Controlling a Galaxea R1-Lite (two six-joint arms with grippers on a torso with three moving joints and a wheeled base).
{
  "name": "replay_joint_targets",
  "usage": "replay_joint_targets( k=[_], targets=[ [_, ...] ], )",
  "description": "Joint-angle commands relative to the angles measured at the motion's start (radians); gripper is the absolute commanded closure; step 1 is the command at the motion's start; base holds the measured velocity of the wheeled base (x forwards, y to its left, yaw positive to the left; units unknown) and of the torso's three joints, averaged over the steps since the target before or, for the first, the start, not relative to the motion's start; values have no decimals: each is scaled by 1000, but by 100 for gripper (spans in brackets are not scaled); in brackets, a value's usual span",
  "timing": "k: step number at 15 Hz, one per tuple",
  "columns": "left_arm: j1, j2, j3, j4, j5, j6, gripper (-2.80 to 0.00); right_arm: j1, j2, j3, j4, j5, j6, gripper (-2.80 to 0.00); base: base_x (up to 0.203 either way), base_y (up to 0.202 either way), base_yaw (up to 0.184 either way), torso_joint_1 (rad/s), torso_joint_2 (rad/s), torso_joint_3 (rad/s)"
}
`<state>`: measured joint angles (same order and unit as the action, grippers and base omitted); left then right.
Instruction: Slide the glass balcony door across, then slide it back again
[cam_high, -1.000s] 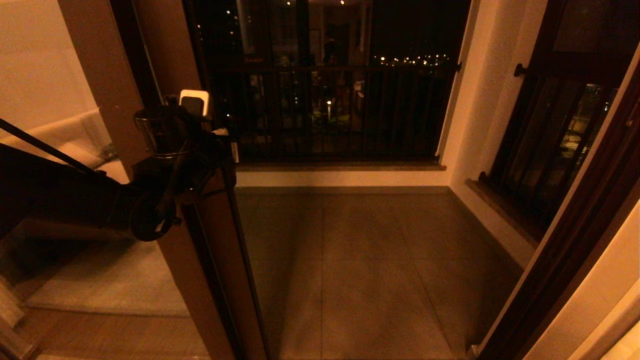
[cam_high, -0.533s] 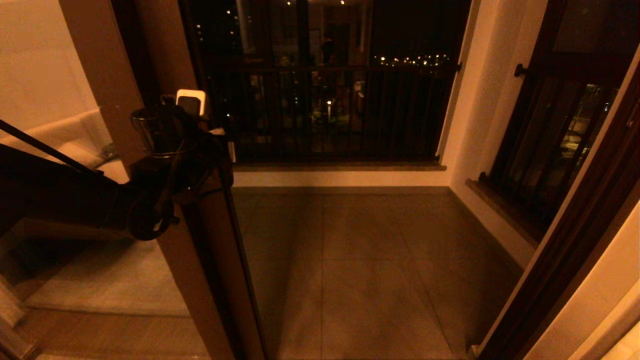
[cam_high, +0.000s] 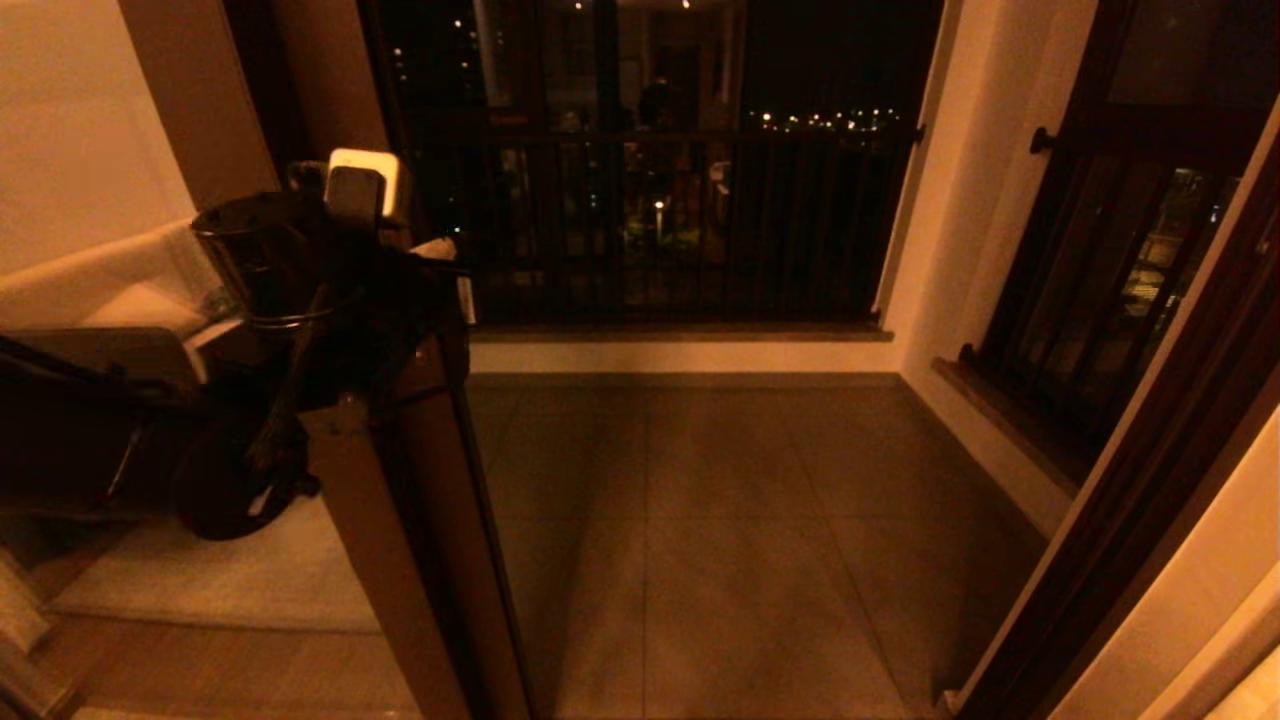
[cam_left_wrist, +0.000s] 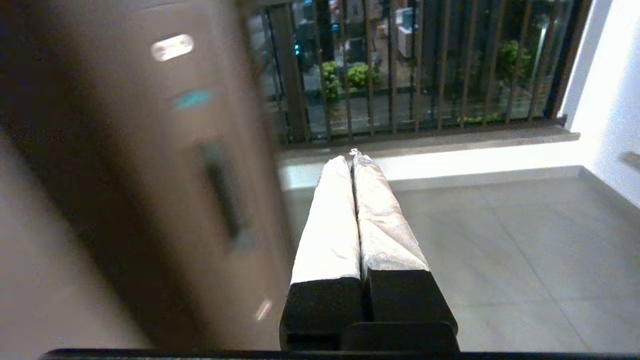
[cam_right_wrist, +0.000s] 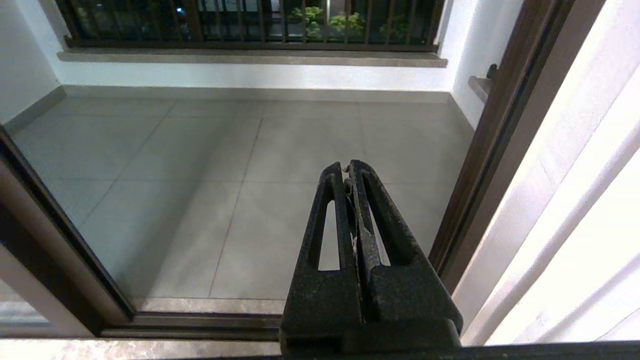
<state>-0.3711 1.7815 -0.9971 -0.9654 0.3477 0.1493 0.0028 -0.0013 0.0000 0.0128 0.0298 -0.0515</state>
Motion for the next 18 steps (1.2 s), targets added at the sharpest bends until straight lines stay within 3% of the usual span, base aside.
replay_joint_targets(
  k=[1, 6, 9, 12, 16, 18],
  targets=[
    [-12, -119, 89, -4, 2, 0, 0, 0, 1, 0, 0, 1, -1, 0, 0, 0, 0, 0, 0, 0],
    [22, -481, 340, 25, 28, -1, 0, 0, 1, 0, 0, 1, -1, 0, 0, 0, 0, 0, 0, 0],
    [58, -749, 396, 176, 110, -1, 0, 0, 1, 0, 0, 1, -1, 0, 0, 0, 0, 0, 0, 0],
    [75, -1039, 403, 392, 232, 6, 0, 0, 1, 0, 0, 1, -1, 0, 0, 0, 0, 0, 0, 0],
    [255, -1418, 428, 707, 370, 9, 0, 0, 1, 0, 0, 1, -1, 0, 0, 0, 0, 0, 0, 0],
    [331, -1562, 487, 765, 385, 0, 0, 0, 1, 0, 0, 1, -1, 0, 0, 0, 0, 0, 0, 0]
  ],
)
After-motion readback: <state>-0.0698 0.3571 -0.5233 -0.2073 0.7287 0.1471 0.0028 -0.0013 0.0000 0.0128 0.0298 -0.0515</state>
